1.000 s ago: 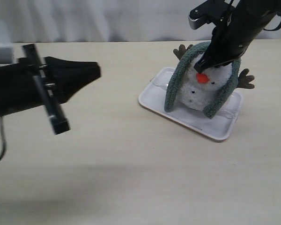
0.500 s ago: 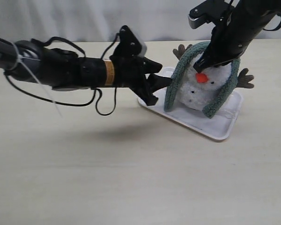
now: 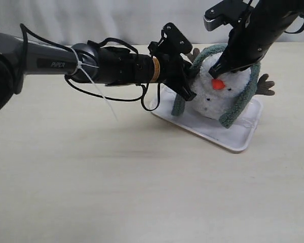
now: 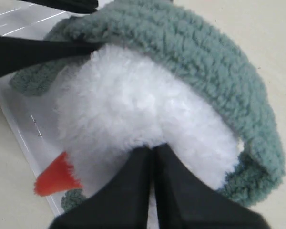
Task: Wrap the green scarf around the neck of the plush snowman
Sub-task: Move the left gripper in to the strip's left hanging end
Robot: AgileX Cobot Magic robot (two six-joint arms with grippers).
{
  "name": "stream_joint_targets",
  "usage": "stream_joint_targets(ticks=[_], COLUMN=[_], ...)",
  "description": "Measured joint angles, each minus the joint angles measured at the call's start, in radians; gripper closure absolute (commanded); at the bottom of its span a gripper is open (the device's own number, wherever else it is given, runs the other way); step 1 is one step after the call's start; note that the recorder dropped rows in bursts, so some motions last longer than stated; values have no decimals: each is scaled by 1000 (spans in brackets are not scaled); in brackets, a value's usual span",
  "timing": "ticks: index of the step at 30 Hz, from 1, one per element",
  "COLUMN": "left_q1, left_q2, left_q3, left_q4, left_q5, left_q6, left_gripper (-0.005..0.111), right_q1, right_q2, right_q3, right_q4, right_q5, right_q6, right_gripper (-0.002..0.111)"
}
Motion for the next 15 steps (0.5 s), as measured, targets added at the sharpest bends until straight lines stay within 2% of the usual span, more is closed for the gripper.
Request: stream_joint_targets(ticks=[2, 10, 12, 13, 15], left_q1=[-3, -27, -45, -68, -99], left_q2=[13, 17, 17, 17, 17], left_q3=[-18, -99, -103, -97, -74], left_q4=[0, 0, 29, 76, 132], left_q5=[17, 44, 137, 247, 354], left_q6=[0, -36, -49, -52, -16], left_gripper=[107, 107, 107, 107, 107], right_q1=[0, 0, 0, 0, 0], right_q2=[0, 0, 0, 0, 0], right_q3=[0, 0, 0, 0, 0], right_q4=[0, 0, 0, 3, 2], right_q5=[0, 0, 0, 0, 0], right_q6=[0, 2, 2, 2, 2], right_gripper=[104, 104, 104, 104, 104])
